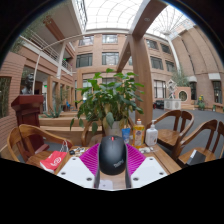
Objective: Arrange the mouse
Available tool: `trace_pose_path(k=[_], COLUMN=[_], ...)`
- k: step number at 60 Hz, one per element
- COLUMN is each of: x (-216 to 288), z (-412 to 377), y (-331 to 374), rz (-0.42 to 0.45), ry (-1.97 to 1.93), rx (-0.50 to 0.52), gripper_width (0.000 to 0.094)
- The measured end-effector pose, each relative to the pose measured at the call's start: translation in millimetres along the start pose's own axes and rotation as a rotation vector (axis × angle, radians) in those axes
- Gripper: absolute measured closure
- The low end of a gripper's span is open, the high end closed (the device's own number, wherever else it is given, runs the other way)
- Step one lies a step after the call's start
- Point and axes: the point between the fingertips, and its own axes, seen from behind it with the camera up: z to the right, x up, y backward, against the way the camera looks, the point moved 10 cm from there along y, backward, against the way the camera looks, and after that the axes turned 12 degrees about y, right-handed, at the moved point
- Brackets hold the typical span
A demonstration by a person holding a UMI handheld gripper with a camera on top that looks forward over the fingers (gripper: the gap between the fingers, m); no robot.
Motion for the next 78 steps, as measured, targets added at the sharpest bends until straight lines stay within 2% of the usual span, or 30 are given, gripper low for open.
trace_pose_path(k=[4,11,16,20,26,34,41,44,59,78], x=[-39.0,-98.2,-138.3,-160.9,-171.6,-169.6,-144.2,-130.4,-73.5,-63.6], z=[-48.7,-103.4,-125.7,-136.7,-139.8,-142.2,-138.0,-134.6,-122.7,-121.4], y=[-10.0,-26.5,-28.3,-27.3,-28.1,-23.6,-6.8,4.4,80.0,149.7], rz=[-0.069,-0.275,-0.373,-0.42,-0.487,-0.486,-0.443,-0.416,-0.344,-0.33], ry=[0.019,0.034,0.04,0.058,0.059,0.046,0.056,0.062,0.056,0.072], rx=[0.084,0.199,0.226,0.229,0.245,0.24,0.239,0.231,0.208,0.203], gripper_width=[0.059,0.0587,0.0583,0.0567,0.0521,0.0441,0.0142,0.0071,0.008,0.0081])
